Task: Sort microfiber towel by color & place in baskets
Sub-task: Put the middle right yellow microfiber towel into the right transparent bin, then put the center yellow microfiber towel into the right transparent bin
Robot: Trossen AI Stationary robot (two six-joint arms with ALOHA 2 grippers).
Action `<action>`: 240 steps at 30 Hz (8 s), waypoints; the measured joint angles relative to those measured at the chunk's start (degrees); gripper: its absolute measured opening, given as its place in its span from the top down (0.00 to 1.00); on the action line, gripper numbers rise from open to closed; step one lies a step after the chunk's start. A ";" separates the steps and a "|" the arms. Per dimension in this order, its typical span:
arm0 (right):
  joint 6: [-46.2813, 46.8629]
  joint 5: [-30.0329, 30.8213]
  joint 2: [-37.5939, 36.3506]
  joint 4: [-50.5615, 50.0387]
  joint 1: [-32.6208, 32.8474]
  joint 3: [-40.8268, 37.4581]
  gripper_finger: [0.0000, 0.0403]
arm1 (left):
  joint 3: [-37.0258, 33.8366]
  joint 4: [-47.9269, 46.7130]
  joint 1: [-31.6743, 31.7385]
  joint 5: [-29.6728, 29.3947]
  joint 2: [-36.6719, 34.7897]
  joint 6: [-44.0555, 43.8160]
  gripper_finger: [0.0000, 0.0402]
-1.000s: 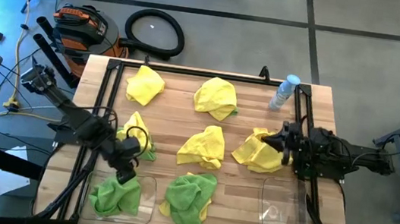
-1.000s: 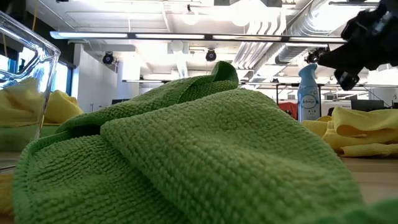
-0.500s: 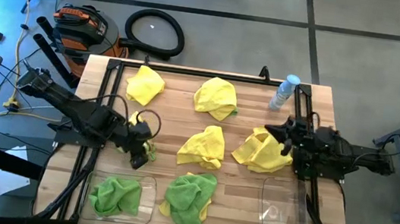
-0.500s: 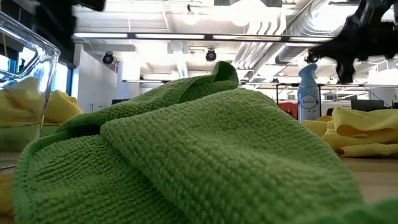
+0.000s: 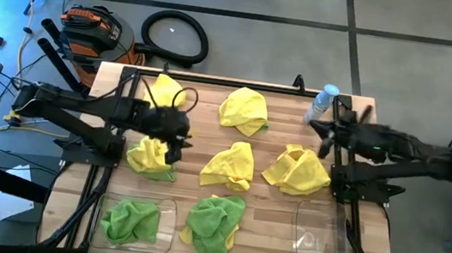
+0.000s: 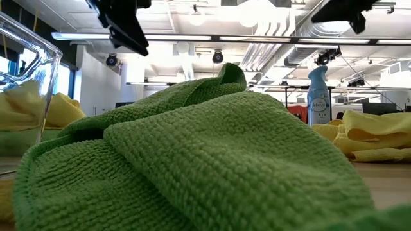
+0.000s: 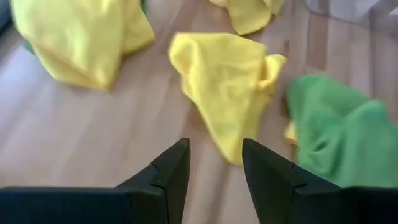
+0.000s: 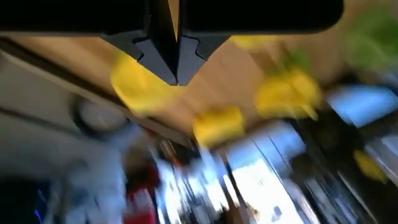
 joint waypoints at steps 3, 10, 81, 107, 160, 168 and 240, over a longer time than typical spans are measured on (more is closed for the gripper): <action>10.02 1.79 12.58 -18.35 0.86 10.93 1.00 | -0.02 0.07 3.67 3.65 -0.36 6.60 0.67; 39.50 -7.05 33.09 -51.22 0.90 23.14 1.00 | -6.00 5.90 13.01 10.56 -7.58 16.68 0.67; 44.46 -18.96 38.96 -52.18 29.04 62.62 1.00 | -15.13 12.14 18.72 18.28 -23.66 16.76 0.67; 70.02 -37.44 39.11 -52.22 53.19 52.57 1.00 | -15.13 12.12 18.72 13.32 -23.66 13.92 0.67; 62.14 -38.99 38.80 -21.38 52.99 8.24 0.66 | -15.15 12.10 18.70 7.73 -23.64 18.90 0.67; 83.45 -17.89 38.72 -39.96 52.96 21.60 0.66 | -12.58 11.48 17.88 5.27 -22.94 21.35 0.67; 25.70 -3.30 0.60 -10.23 26.32 -8.77 0.77 | 27.41 -2.85 -3.29 -0.12 47.37 -15.23 0.98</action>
